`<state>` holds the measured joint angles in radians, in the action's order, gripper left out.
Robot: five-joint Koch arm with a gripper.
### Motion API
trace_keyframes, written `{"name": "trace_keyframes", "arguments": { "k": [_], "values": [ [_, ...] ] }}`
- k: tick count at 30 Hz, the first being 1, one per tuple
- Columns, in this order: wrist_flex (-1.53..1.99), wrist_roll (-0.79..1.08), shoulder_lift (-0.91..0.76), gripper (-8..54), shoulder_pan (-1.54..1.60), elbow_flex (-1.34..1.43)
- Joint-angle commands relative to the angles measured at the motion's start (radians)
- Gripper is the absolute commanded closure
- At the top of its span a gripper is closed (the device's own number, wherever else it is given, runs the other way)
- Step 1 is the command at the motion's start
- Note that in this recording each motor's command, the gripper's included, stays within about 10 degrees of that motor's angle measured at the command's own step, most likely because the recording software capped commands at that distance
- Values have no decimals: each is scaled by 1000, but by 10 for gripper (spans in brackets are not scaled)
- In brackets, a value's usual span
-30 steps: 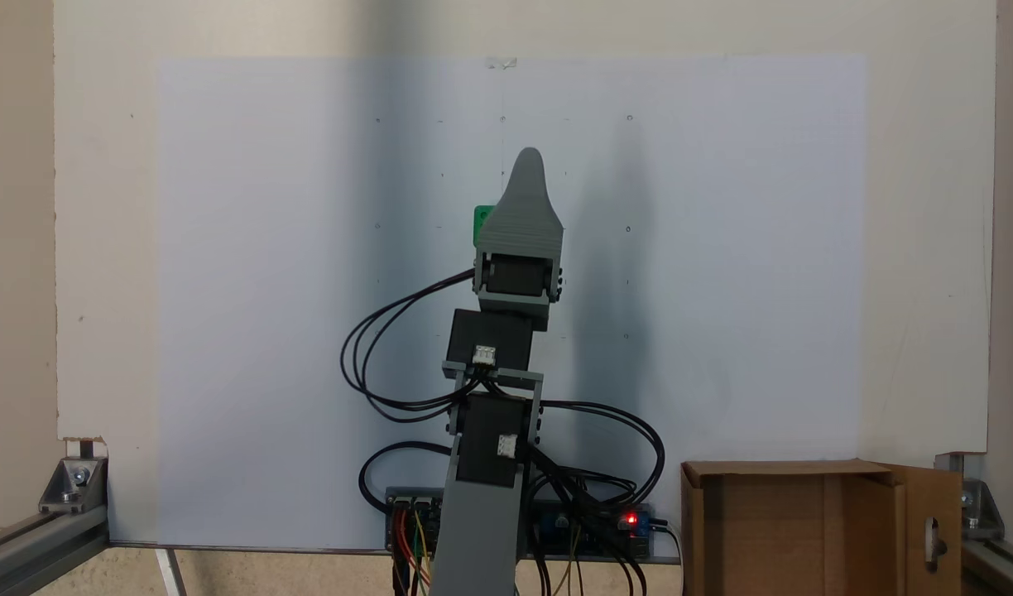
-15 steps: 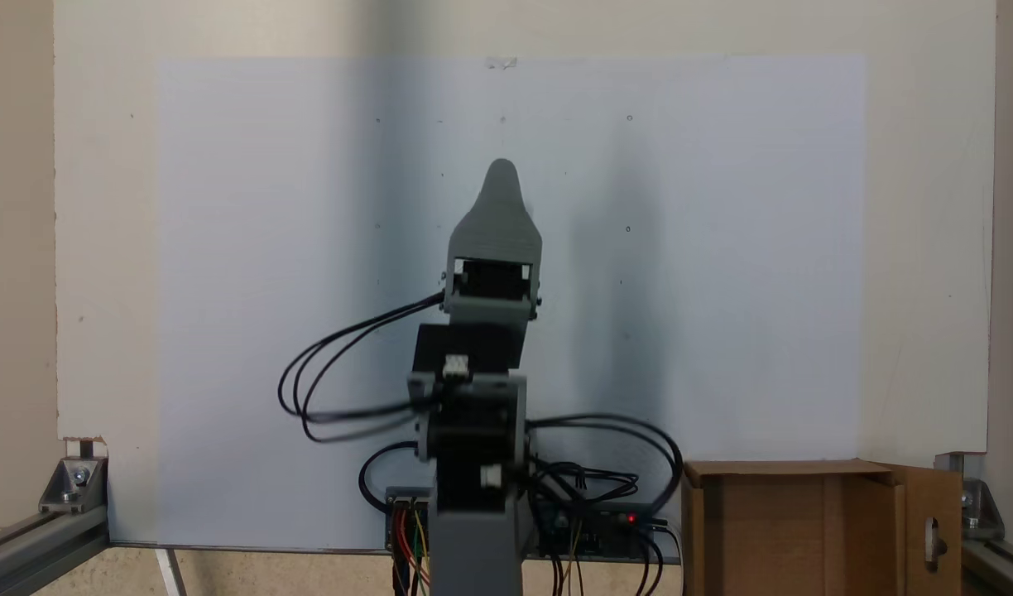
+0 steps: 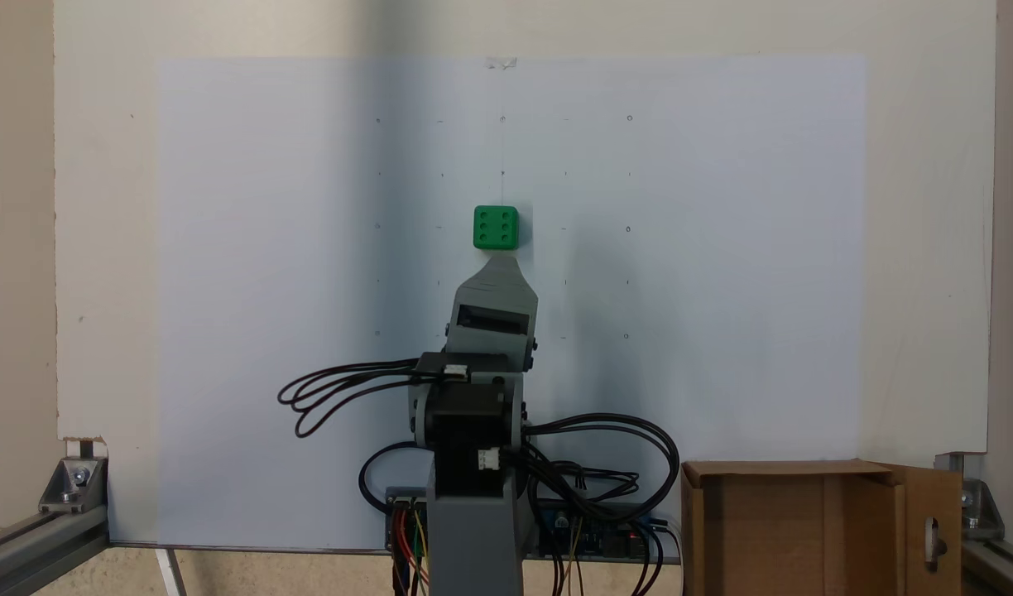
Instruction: Grasp a green dice and put it in the bin.
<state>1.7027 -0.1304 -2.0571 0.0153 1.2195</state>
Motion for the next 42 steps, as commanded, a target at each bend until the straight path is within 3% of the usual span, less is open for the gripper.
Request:
{"name": "trace_keyframes", "arguments": {
  "k": [1, 42],
  "values": [
    [71, -60, -8, 66, 12, -67],
    [-147, -87, 472, 47, -18, -115]
  ]
}}
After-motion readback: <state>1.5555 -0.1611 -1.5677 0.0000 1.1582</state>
